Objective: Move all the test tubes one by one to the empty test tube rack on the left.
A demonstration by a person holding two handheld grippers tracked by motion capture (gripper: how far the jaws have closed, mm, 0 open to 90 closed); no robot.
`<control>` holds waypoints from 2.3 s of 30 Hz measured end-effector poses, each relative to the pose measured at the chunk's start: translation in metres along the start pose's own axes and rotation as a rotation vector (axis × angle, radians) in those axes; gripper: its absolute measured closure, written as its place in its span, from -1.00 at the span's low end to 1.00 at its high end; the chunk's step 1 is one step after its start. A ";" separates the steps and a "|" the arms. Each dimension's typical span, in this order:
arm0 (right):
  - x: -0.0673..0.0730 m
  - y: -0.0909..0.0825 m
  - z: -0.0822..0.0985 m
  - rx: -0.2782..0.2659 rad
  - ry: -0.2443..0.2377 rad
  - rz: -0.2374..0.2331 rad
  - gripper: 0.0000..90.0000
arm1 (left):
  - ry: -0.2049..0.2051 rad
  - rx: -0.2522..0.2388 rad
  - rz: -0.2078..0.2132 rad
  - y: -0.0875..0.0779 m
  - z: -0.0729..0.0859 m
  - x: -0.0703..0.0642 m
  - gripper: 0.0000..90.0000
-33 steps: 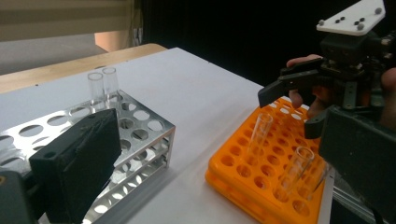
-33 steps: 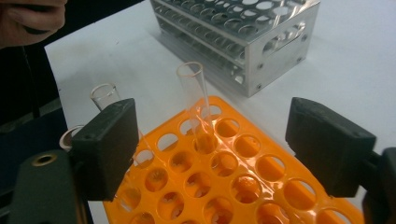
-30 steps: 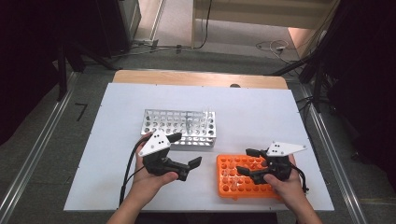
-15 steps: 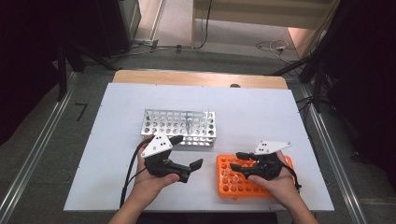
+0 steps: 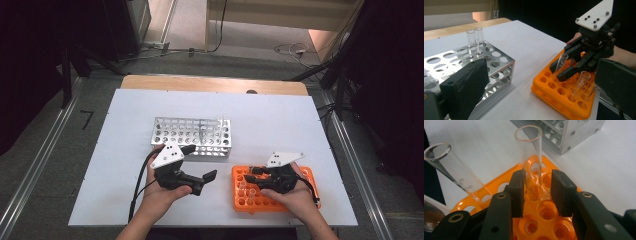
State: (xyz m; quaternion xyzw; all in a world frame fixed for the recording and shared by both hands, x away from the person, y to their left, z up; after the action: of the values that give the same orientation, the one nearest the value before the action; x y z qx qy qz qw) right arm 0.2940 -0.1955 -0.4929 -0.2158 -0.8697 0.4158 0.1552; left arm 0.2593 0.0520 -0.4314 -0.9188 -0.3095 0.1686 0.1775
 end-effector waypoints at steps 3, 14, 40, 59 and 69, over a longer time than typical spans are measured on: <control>0.001 0.001 0.000 0.004 -0.015 0.012 0.46 | -0.001 -0.002 -0.003 -0.001 0.000 0.000 -1.00; 0.004 -0.001 0.000 -0.004 -0.030 0.022 0.65 | 0.001 -0.004 0.000 0.000 -0.001 -0.001 -1.00; 0.011 -0.046 -0.028 -0.148 -0.012 0.012 0.65 | 0.032 -0.015 0.023 0.004 -0.011 -0.014 -1.00; 0.052 -0.031 -0.063 -0.179 -0.074 -0.043 0.65 | 0.092 -0.059 0.068 0.003 -0.025 -0.036 -0.48; 0.071 -0.020 -0.068 -0.156 -0.120 -0.084 0.65 | 0.139 -0.046 0.074 0.008 -0.022 -0.045 0.12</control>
State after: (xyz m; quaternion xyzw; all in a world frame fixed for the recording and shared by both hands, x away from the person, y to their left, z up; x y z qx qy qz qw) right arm 0.2582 -0.1263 -0.4296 -0.1653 -0.9154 0.3522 0.1028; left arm 0.2394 0.0130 -0.4063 -0.9429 -0.2663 0.1039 0.1711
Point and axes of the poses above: each handheld gripper's, and its own axes: y roughly forward along the jaws, z roughly out of its underside, x roughly to its left, the point moved 5 cm from there along y, roughly forward along the jaws, and after that the axes turned 9 degrees about x, right-handed, at the moved point
